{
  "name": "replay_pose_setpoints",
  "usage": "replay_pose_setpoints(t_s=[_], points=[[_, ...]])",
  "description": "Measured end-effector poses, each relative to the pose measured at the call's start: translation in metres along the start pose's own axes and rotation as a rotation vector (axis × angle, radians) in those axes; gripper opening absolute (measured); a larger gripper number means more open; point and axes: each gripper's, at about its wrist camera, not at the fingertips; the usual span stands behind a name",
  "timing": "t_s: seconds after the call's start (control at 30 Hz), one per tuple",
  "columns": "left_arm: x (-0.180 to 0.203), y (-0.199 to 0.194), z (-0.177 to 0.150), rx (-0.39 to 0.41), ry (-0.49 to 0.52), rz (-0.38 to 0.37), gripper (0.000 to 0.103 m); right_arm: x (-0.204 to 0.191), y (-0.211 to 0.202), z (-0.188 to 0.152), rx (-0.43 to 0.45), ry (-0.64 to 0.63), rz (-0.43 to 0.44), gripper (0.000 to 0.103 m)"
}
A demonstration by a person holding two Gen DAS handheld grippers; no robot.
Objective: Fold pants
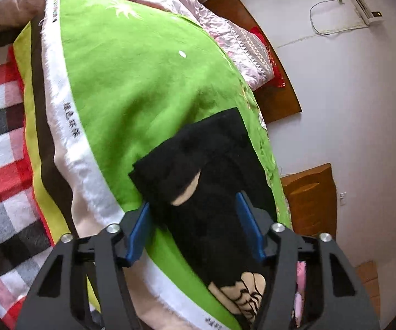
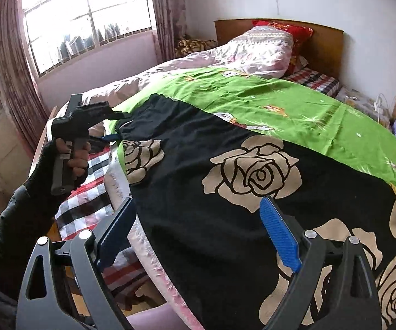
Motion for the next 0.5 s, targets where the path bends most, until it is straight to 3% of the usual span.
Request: replay_pose_setpoints(t_s=[0.03,0.07,0.1,0.27,0.43,0.5], points=[[0.005,0.003,0.001,0.014,0.01,0.024,0.041,0.001,0.003,0.002,0.0,0.007,0.0,0.088],[0.007,0.005,0.003,0.026,0.021,0.048,0.022,0.001,0.005,0.004,0.001,0.01,0.004,0.088],[0.008,0.007,0.006,0.035,0.031,0.07,0.012,0.001,0.007,0.008,0.003,0.011,0.016,0.088],[0.016,-0.013,0.008,0.099,0.081,0.076,0.005,0.008,0.057,0.046,-0.09,-0.017,0.112,0.088],[0.065,-0.05,0.014,0.196,0.254,0.114,0.005,0.018,0.127,0.066,-0.363,-0.124,0.034,0.088],[0.091,-0.065,0.011,0.235,0.343,0.122,0.005,0.022,0.139,0.06,-0.411,-0.143,0.034,0.091]])
Point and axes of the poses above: each gripper's, at about its wrist camera, not at the fingertips, and y roughly the way its jaws point, x to its right, z to its top, and after that the axes turned 14 degrees about z, right-handed
